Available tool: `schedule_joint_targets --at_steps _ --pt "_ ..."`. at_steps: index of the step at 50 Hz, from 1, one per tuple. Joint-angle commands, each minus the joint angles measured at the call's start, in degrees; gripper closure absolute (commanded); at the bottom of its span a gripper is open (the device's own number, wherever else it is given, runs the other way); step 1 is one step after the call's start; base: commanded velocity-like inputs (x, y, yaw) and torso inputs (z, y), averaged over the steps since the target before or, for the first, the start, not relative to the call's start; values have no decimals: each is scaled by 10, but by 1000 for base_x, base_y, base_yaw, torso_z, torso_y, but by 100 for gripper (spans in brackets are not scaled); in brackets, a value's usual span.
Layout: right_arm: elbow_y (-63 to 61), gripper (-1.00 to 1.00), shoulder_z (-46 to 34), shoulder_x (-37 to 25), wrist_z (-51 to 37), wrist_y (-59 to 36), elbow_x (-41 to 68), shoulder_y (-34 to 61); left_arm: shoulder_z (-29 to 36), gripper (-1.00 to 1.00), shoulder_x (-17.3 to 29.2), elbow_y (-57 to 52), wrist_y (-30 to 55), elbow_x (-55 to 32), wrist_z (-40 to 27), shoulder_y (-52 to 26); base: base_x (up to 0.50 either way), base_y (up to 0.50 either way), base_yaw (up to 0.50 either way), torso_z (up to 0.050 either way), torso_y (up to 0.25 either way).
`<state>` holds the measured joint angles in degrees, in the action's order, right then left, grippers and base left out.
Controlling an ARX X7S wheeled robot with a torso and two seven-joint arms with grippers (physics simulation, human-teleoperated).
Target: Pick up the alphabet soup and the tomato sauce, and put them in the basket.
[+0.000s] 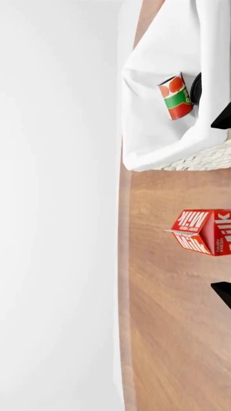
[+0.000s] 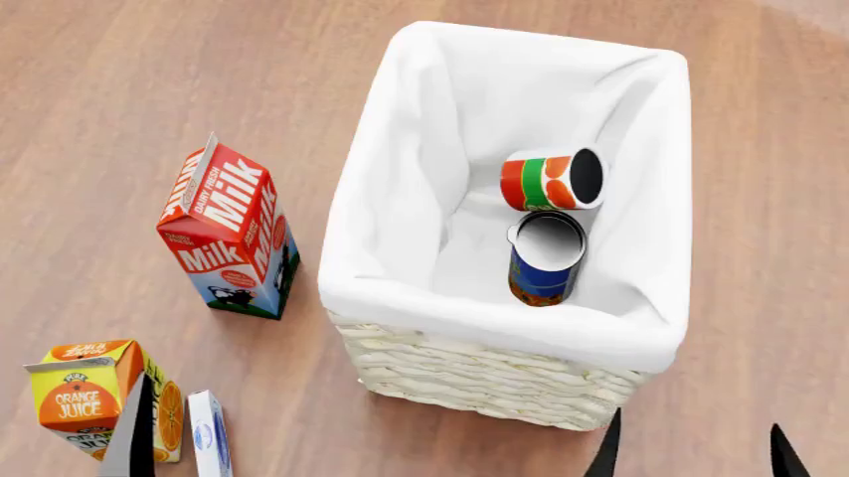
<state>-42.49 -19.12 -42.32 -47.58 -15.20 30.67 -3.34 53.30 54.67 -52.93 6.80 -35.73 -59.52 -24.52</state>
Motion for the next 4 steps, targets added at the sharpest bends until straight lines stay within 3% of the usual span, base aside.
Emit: schedule_joint_targets --at_steps 1,4 --pt "5 -100 1 4 -3 19 -10 -19 -1 -100 2 -3 0 -2 -1 -1 0 0 0 0 0" --pt "6 -100 3 3 -3 23 -11 -24 -1 -100 2 -1 -2 -1 0 0 0 0 0 0 0"
